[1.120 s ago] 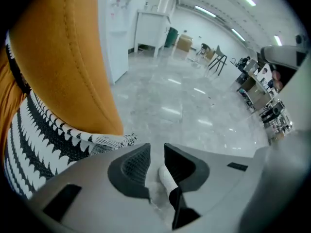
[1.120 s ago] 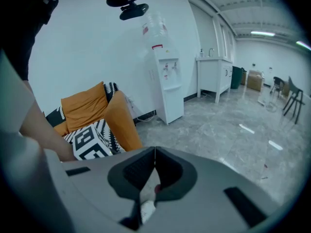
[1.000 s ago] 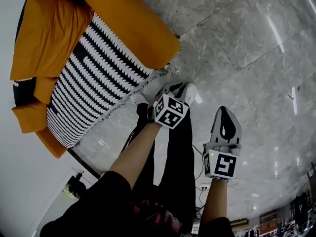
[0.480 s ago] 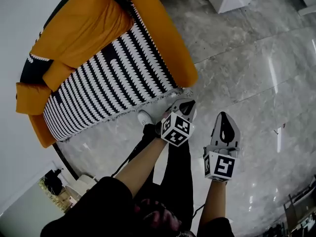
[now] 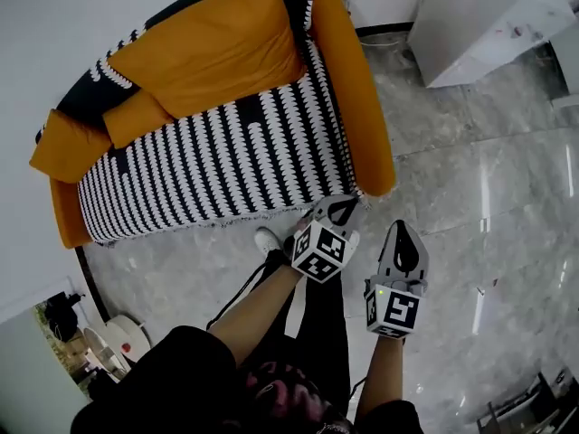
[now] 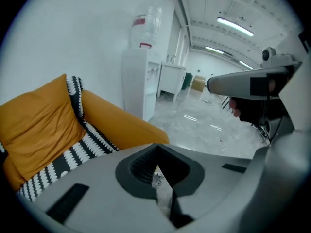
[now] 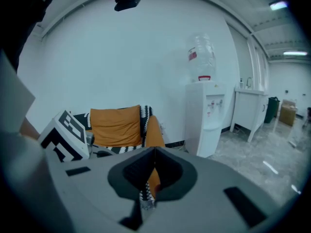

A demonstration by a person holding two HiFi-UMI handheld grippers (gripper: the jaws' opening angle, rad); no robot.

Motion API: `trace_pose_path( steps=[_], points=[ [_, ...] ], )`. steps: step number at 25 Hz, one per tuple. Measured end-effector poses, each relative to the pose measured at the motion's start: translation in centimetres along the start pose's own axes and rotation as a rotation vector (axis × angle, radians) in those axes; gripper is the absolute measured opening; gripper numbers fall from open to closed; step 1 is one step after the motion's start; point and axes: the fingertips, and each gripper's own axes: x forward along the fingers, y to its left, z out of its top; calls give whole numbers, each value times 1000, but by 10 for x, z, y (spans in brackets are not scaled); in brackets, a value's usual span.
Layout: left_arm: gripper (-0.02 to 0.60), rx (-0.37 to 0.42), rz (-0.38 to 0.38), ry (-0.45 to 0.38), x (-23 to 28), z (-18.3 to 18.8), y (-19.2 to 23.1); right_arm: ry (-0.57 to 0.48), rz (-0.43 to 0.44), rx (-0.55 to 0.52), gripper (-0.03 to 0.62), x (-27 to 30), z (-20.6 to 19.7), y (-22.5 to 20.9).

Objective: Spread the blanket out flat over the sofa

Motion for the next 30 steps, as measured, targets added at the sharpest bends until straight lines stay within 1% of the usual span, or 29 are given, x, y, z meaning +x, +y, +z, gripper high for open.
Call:
trace_pose_path(
  steps=[5,10,13,17,20,23,27,30],
  points=[
    [11,-3,48,-111,-60,51,25,-63,9,-83,21,-2,61,35],
    [11,11,99,-221,-115,99,46,-170,10,-137,20,-11,130,57],
    [11,4,123,-259,-151,111,53,-197,12,-138,20,-25,156,75],
    [11,-37,184,-309,-196,120,78,-223,35,-165,21,-35,181,103],
    [11,-51,246,-339,-230,122,103,-242,73,-184,21,-35,198,130],
    [11,-84,323,-363,-269,113,135,-257,137,-214,20,-31,213,170],
    [11,-144,439,-379,-324,86,182,-278,250,-259,20,-22,229,240],
    [11,-199,525,-381,-365,54,210,-281,340,-295,21,-17,231,295]
  ],
)
